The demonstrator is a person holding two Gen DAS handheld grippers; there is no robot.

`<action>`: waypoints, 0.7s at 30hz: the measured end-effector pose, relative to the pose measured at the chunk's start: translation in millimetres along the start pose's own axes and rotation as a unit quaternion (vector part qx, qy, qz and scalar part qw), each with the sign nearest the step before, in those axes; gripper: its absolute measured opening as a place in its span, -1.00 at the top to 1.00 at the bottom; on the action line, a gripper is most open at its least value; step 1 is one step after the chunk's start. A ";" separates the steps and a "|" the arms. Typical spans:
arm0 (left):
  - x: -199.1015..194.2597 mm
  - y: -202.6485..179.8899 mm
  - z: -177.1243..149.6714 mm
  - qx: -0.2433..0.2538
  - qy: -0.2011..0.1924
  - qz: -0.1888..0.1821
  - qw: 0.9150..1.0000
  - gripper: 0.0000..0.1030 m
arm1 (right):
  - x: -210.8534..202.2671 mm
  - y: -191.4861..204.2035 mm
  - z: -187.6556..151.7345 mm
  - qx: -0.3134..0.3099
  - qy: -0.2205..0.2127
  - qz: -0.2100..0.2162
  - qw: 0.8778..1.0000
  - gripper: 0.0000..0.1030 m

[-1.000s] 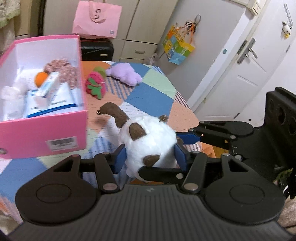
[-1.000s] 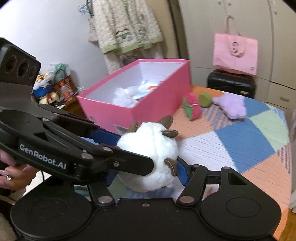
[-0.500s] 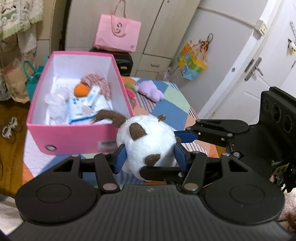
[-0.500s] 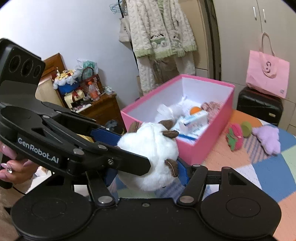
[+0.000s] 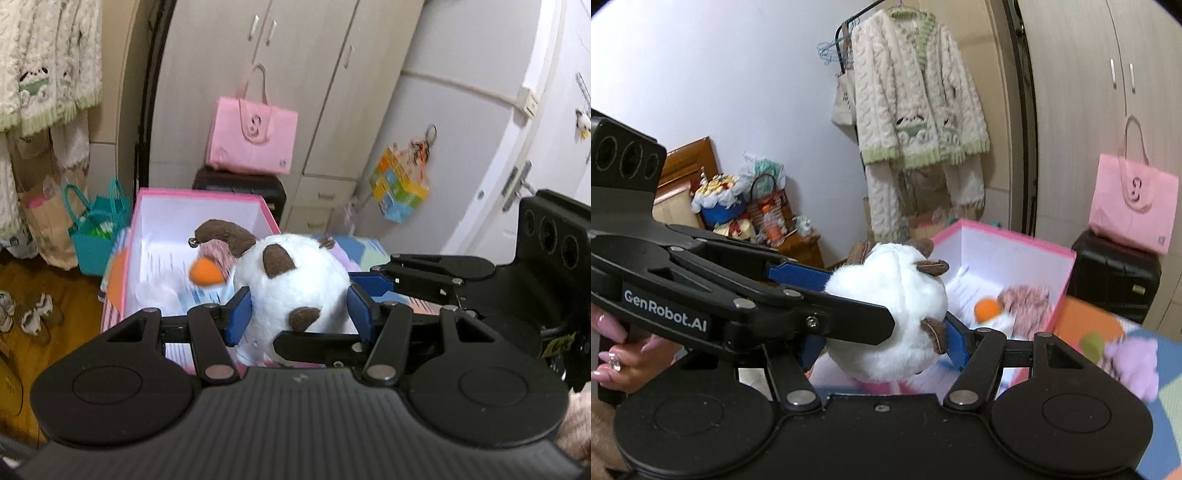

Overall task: Organize soft objects
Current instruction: 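Carry the plush toy in the left tool over the pink box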

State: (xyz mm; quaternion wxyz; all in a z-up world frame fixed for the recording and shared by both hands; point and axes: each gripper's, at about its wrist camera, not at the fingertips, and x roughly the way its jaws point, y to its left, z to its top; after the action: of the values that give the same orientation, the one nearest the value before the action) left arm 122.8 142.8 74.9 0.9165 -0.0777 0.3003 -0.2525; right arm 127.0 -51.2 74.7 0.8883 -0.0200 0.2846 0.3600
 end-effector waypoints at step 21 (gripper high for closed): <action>129.1 117.0 51.9 -0.080 0.047 0.024 0.995 -0.05 | 154.1 -79.9 57.6 -0.054 0.095 0.010 0.994 -0.37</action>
State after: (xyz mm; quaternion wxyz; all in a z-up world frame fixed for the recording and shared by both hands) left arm 291.4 177.2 16.3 0.8979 -0.1314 0.3644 -0.2090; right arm 296.5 0.3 29.3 0.8512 -0.0989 0.3484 0.3799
